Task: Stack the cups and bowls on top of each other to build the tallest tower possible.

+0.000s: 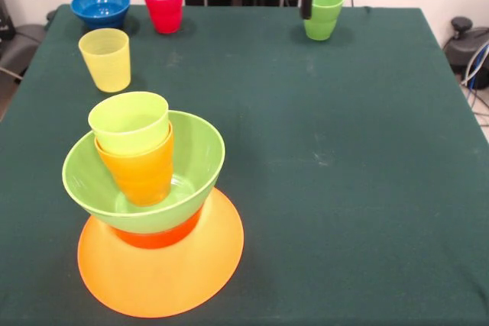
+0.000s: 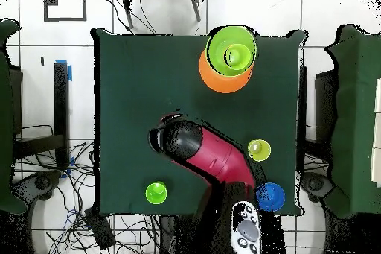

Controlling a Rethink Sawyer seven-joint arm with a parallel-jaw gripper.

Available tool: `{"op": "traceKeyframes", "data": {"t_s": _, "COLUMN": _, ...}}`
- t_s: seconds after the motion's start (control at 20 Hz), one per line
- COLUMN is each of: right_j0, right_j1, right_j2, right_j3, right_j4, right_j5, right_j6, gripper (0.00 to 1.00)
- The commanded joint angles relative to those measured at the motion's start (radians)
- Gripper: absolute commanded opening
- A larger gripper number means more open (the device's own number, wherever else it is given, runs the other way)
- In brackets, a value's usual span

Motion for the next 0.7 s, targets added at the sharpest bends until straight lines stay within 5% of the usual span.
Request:
{"op": "traceKeyframes", "data": {"t_s": 0.05, "right_j0": 0.042, "right_j1": 0.037, "right_j2": 0.022, "right_j3": 0.078, "right_j4": 0.051, "right_j5": -0.053, "right_j6": 0.226, "gripper": 1.0}}
{"op": "traceKeyframes", "data": {"t_s": 0.7, "right_j0": 0.039, "right_j1": 0.071, "right_j2": 0.038, "right_j3": 0.103, "right_j4": 0.088, "right_j5": -0.126, "right_j6": 0.215, "gripper": 1.0}}
